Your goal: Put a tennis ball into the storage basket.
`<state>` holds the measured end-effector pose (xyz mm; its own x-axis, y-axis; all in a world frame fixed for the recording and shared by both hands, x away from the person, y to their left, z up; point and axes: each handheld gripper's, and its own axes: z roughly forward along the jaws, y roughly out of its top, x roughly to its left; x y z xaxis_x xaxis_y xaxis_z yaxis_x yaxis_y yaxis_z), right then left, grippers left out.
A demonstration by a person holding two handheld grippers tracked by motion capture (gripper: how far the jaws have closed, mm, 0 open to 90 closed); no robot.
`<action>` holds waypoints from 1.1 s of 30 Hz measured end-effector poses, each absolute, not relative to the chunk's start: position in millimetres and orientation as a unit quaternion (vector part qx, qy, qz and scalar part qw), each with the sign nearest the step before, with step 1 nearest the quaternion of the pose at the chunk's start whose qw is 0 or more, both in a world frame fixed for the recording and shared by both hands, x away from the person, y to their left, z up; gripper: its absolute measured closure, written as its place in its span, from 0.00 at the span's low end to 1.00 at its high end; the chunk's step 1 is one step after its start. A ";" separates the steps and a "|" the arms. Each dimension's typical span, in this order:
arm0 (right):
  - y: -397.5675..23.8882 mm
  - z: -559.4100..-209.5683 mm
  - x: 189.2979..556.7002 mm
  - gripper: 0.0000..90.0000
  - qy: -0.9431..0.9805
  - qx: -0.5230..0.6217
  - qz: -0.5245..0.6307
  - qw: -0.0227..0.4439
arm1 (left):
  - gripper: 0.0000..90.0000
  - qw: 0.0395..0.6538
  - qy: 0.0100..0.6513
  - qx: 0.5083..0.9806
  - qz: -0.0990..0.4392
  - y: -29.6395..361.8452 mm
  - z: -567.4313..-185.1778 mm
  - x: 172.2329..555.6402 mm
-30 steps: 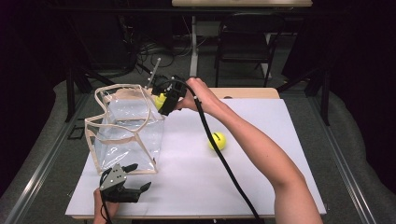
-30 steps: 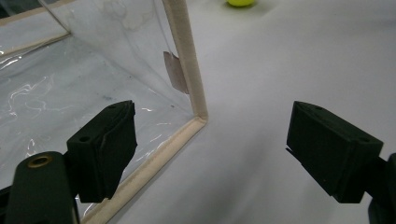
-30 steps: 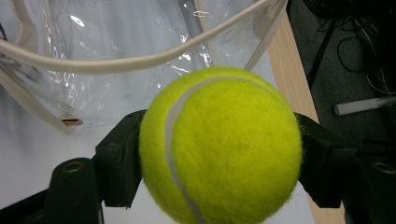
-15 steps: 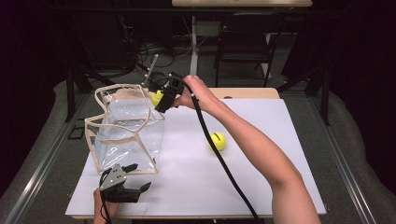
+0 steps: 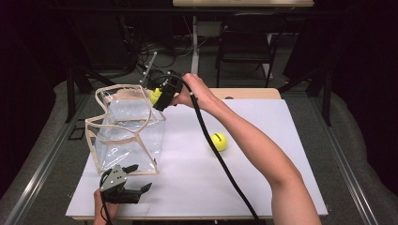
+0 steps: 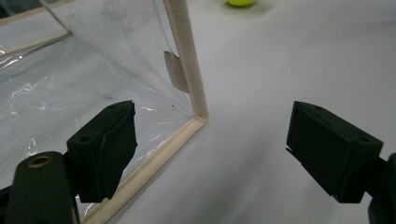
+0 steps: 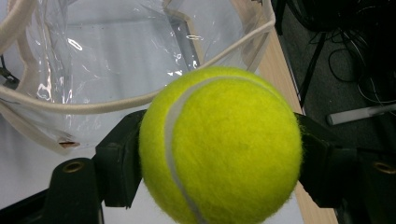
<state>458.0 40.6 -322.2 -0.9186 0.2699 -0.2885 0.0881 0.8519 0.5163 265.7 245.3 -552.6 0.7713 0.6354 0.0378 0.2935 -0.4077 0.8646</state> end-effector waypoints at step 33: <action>59.2 -315.8 455.8 0.29 0.935 0.089 0.290 0.181 | 0.18 0.464 0.284 0.819 0.185 244.7 -552.8 265.5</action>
